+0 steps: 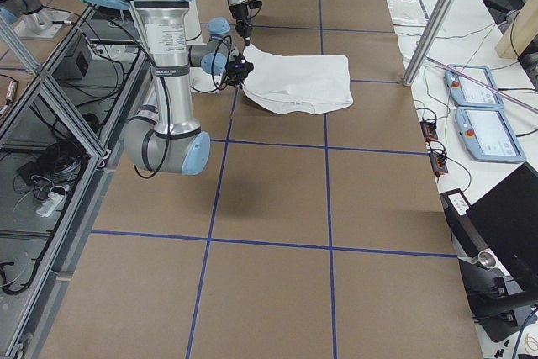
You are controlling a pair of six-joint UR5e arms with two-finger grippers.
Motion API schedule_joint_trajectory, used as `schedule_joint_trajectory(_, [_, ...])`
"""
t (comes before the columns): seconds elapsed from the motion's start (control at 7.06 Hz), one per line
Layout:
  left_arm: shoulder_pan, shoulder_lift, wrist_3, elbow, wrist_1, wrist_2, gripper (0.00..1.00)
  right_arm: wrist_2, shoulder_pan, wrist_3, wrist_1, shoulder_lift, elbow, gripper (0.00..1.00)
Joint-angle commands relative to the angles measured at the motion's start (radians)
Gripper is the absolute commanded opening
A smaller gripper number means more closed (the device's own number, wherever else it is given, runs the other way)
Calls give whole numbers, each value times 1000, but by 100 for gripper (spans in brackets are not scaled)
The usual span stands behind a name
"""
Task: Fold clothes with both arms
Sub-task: 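Grasp the near edge with both grippers and lift it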
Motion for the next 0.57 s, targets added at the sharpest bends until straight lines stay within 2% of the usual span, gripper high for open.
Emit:
schedule_joint_trajectory(0.0, [37,-1,-46,-145,97,7,0,2,-27,14,0,-55,140,0])
schedule_joint_trajectory(0.14, [19,-7,-42,-190,101,2,0,5,3,12,0,-56,173,0])
schedule_joint_trajectory(0.28, [-13,-17,-1,-184,102,-1,0,70,84,0,2,-38,172,0])
schedule_joint_trajectory(0.42, [-101,-73,114,-165,108,-7,0,173,193,-35,6,5,100,0])
